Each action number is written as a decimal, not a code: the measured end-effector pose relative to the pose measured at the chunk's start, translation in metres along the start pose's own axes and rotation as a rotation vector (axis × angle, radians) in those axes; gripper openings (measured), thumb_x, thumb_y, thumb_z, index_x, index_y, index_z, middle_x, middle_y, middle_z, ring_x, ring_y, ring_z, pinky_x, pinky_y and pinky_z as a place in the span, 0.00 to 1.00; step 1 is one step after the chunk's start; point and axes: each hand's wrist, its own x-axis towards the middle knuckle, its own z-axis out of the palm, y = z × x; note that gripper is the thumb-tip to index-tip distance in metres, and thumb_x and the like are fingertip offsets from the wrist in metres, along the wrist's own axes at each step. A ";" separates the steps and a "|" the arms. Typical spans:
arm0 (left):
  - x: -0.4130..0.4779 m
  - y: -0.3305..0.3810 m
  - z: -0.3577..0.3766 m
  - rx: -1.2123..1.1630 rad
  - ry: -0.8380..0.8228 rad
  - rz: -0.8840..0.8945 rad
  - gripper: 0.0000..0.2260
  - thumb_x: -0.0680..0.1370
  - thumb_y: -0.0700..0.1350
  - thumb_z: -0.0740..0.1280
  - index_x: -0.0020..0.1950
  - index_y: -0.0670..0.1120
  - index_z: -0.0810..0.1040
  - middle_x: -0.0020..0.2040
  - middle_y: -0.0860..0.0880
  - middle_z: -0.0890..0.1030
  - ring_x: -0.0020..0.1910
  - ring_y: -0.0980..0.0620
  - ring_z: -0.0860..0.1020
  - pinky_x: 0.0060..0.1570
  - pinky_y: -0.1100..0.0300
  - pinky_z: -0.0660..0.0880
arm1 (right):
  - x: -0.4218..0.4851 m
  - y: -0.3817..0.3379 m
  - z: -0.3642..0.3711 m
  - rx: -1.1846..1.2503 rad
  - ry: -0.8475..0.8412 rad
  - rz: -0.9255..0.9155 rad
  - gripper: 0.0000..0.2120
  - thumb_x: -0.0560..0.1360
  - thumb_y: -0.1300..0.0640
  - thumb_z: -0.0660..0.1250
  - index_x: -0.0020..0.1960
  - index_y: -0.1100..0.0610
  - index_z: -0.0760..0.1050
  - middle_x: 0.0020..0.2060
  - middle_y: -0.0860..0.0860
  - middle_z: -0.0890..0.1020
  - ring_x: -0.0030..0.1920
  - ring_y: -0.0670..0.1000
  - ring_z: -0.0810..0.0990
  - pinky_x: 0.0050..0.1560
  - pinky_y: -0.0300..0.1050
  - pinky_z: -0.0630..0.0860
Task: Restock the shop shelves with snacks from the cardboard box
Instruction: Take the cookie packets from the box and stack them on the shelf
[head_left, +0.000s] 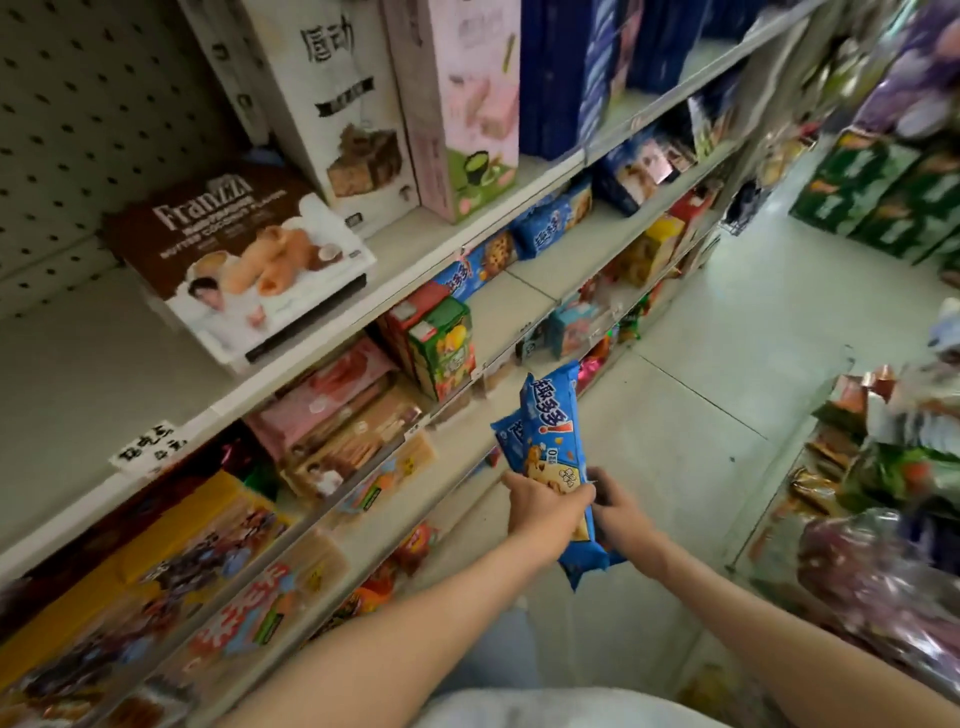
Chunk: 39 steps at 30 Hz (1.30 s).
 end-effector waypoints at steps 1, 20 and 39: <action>0.009 0.014 0.004 0.012 -0.021 0.006 0.28 0.70 0.51 0.74 0.58 0.45 0.58 0.61 0.45 0.74 0.56 0.45 0.77 0.46 0.60 0.72 | 0.010 -0.006 -0.010 0.000 0.037 -0.004 0.10 0.77 0.62 0.63 0.51 0.47 0.70 0.50 0.56 0.82 0.47 0.56 0.81 0.50 0.57 0.78; 0.255 0.176 0.136 -0.422 0.105 -0.190 0.49 0.42 0.63 0.76 0.61 0.47 0.71 0.53 0.45 0.81 0.47 0.43 0.82 0.46 0.45 0.80 | 0.212 -0.103 -0.243 -0.154 0.223 -0.092 0.18 0.75 0.58 0.66 0.64 0.57 0.68 0.53 0.55 0.78 0.51 0.56 0.78 0.53 0.51 0.76; 0.313 0.351 0.172 -0.901 0.414 -0.271 0.27 0.74 0.64 0.59 0.62 0.46 0.73 0.61 0.44 0.78 0.57 0.41 0.78 0.60 0.46 0.74 | 0.392 -0.216 -0.353 -0.523 -0.117 -0.323 0.18 0.77 0.54 0.63 0.65 0.55 0.65 0.50 0.55 0.77 0.43 0.53 0.75 0.40 0.43 0.69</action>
